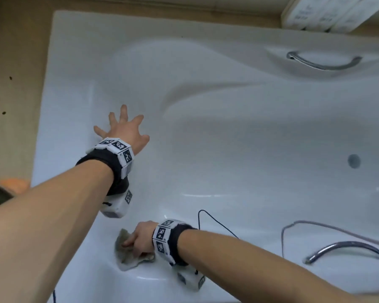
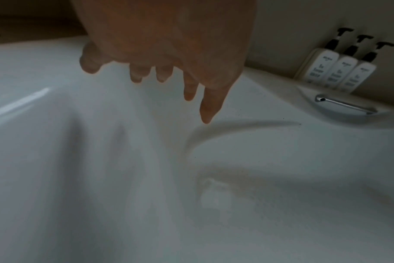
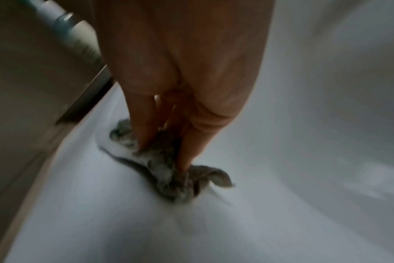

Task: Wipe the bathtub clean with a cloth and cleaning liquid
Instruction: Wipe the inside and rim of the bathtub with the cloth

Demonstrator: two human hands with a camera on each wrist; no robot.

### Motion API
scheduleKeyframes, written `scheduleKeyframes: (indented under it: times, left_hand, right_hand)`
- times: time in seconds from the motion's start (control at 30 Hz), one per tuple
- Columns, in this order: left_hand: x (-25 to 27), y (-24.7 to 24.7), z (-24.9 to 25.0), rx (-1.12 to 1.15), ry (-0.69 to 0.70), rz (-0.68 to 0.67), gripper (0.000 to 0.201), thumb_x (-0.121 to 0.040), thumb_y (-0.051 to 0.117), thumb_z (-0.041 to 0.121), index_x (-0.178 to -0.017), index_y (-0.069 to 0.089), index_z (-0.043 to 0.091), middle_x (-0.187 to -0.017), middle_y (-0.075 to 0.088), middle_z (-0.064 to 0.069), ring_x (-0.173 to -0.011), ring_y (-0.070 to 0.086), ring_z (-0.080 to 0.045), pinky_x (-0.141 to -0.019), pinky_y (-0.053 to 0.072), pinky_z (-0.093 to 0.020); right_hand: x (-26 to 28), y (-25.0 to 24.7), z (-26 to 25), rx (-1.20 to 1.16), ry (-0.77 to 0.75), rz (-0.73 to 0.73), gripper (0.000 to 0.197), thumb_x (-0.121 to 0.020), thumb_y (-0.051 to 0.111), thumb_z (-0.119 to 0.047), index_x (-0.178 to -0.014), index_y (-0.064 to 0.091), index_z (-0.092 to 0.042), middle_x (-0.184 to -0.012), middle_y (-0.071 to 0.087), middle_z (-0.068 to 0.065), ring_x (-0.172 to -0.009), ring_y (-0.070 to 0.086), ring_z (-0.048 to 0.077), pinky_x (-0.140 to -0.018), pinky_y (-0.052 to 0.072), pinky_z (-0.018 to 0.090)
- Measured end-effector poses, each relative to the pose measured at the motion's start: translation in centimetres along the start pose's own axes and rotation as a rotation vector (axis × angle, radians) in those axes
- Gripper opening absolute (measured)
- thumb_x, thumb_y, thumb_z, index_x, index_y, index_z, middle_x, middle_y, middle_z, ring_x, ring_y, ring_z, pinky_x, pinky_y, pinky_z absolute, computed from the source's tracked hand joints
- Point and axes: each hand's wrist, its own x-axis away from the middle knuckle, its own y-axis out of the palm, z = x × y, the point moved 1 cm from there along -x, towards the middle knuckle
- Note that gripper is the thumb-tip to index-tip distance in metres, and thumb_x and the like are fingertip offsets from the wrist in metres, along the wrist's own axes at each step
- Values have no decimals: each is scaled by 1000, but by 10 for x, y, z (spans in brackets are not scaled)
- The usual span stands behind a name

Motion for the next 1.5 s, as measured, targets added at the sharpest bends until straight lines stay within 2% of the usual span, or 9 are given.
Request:
scheduleKeyframes:
  times: [0.3,0.43,0.6,0.67,0.8,0.93,1.23,1.37,1.5]
  left_hand:
    - [111,46,4,15,20,-205,68,-83,56,44,-146,31,39,-160,16,0,-141,28,-33,-110,22,-62]
    - [167,78,24,47,122,-310,68,-87,60,39,-149,32,31,-152,37,-6,-134,41,-32,-105,37,-40]
    - [209,105,47,35,154,-394,55,-84,62,41,-136,50,28,-137,54,-5,-122,51,-29,-92,42,-33]
    - [218,111,56,34,189,-378,50,-85,61,39,-132,54,28,-134,56,-4,-122,51,-28,-92,41,-32]
    - [237,119,82,42,248,-365,47,-86,61,36,-132,54,29,-135,55,-4,-125,48,-26,-95,39,-31]
    - [259,133,117,64,305,-386,49,-87,60,35,-135,52,30,-136,55,-2,-125,48,-25,-96,38,-30]
    - [297,157,215,65,295,-370,53,-88,58,34,-140,46,30,-138,53,-6,-124,49,-28,-93,40,-32]
    - [305,161,267,92,286,-326,53,-90,56,34,-141,44,28,-143,49,-7,-128,47,-28,-97,39,-32]
    - [306,161,311,107,266,-295,51,-90,55,34,-141,45,28,-143,49,-6,-128,47,-28,-96,40,-32]
  right_hand:
    - [74,27,62,270,119,149,36,-93,55,-27,-128,63,-32,-132,61,-5,-117,58,21,-99,44,26]
    - [104,30,94,355,200,216,36,-92,54,-49,-125,64,-37,-126,64,-6,-110,59,24,-85,41,24]
    - [139,28,136,447,313,307,36,-89,50,-52,-113,68,-32,-108,69,-1,-93,59,27,-79,40,27]
    - [154,29,153,477,340,328,36,-93,44,-49,-116,66,-32,-110,68,2,-100,61,30,-80,41,30]
    - [181,33,184,523,350,360,41,-101,36,-40,-138,49,-25,-126,60,11,-122,50,36,-103,36,41]
    - [203,36,215,500,310,414,37,-99,44,-32,-132,54,-19,-126,58,13,-114,55,33,-85,41,32]
    - [264,36,310,488,237,601,41,-89,57,-40,-130,54,-36,-134,50,6,-124,51,29,-98,45,35]
    - [283,35,342,656,91,610,41,-95,51,-32,-135,50,-29,-141,45,-3,-129,45,21,-85,48,38]
    - [297,14,373,704,57,685,36,-96,49,-30,-131,57,-30,-139,47,-2,-130,42,20,-86,48,37]
